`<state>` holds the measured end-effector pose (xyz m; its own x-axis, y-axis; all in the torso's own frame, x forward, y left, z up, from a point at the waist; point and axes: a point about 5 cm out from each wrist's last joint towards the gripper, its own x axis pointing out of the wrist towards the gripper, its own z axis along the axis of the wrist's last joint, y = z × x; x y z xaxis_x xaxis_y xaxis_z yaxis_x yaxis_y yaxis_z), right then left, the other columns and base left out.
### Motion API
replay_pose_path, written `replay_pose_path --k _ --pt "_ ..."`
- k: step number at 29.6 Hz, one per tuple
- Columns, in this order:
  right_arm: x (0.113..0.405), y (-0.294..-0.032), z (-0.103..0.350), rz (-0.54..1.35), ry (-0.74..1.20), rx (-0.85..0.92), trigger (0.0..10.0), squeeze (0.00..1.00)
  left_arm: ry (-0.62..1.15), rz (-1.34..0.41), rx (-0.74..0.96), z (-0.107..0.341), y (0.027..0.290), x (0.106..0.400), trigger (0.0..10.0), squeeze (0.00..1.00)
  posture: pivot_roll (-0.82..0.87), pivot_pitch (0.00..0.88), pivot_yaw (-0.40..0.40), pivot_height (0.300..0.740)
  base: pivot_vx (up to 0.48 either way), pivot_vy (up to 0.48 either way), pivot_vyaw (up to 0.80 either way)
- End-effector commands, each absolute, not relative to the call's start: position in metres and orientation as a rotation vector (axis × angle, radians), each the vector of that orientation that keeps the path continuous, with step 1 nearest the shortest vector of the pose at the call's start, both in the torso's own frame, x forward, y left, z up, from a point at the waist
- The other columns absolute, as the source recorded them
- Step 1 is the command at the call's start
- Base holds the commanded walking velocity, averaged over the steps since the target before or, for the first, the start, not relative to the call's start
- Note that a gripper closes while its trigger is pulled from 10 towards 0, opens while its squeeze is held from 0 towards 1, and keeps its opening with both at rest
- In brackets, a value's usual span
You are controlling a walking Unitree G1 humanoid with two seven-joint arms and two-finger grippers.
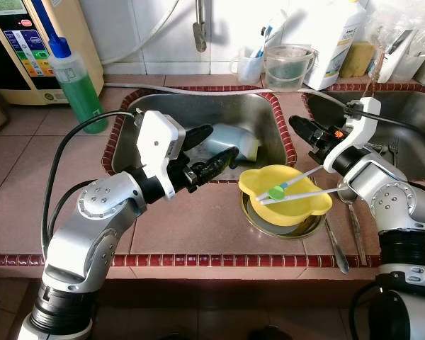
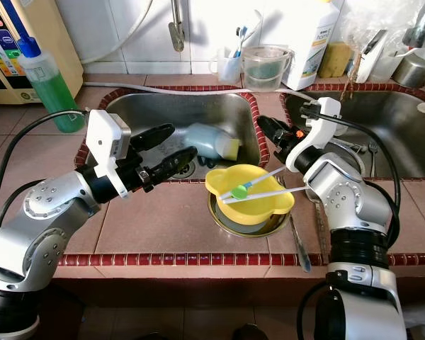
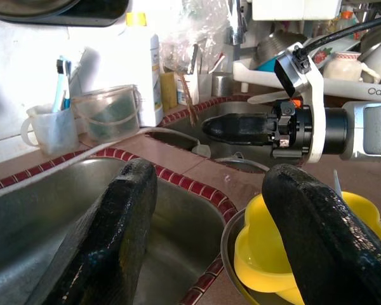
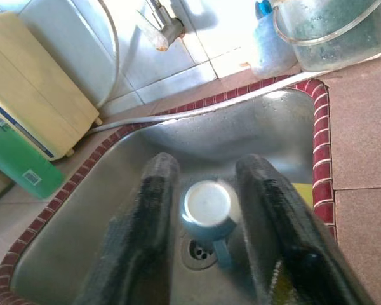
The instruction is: Kitchen organization
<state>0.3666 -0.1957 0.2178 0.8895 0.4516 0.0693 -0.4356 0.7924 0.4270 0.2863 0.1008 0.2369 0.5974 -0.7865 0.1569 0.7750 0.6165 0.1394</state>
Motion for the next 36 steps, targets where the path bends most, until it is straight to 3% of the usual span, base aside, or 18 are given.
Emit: replay_pose_path --k 1,12,13,14,15,16,29,36 --pt "0.368 -0.197 0.228 0.491 0.007 0.457 10.0 1.00 -0.216 -0.907 0.066 0.238 0.100 0.286 10.0 0.00 -0.08 0.123 0.040 0.703 0.000 0.000 0.00" --pt "0.366 -0.200 0.235 0.460 -0.047 0.414 10.0 1.00 -0.217 -0.896 0.069 0.239 0.103 0.288 10.0 0.00 -0.07 0.121 0.043 0.703 0.000 0.000 0.00" --pt "0.366 -0.200 0.237 0.445 -0.062 0.393 10.0 0.92 -0.218 -0.891 0.068 0.239 0.103 0.289 10.0 0.00 -0.07 0.119 0.044 0.703 0.000 0.000 0.00" --pt "0.365 -0.201 0.239 0.430 -0.076 0.376 10.0 0.63 -0.218 -0.884 0.066 0.239 0.104 0.290 10.0 0.00 -0.07 0.119 0.043 0.703 0.000 0.000 0.00" --pt "0.364 -0.201 0.240 0.423 -0.082 0.370 10.0 0.63 -0.217 -0.880 0.063 0.239 0.105 0.291 10.0 0.00 -0.07 0.118 0.042 0.703 0.000 0.000 0.00" --pt "0.363 -0.201 0.242 0.417 -0.101 0.364 10.0 0.02 -0.219 -0.871 0.064 0.239 0.106 0.292 10.0 0.00 -0.07 0.117 0.043 0.703 0.000 0.000 0.00" --pt "0.345 -0.197 0.267 0.280 -0.324 0.220 10.0 0.00 -0.236 -0.739 0.026 0.242 0.124 0.308 10.0 0.00 -0.08 0.089 0.041 0.703 0.000 0.000 0.00" --pt "0.332 -0.184 0.267 0.188 -0.410 0.124 10.0 0.00 -0.251 -0.587 -0.011 0.240 0.139 0.316 10.0 0.00 -0.07 0.073 0.032 0.703 0.000 0.000 0.00"
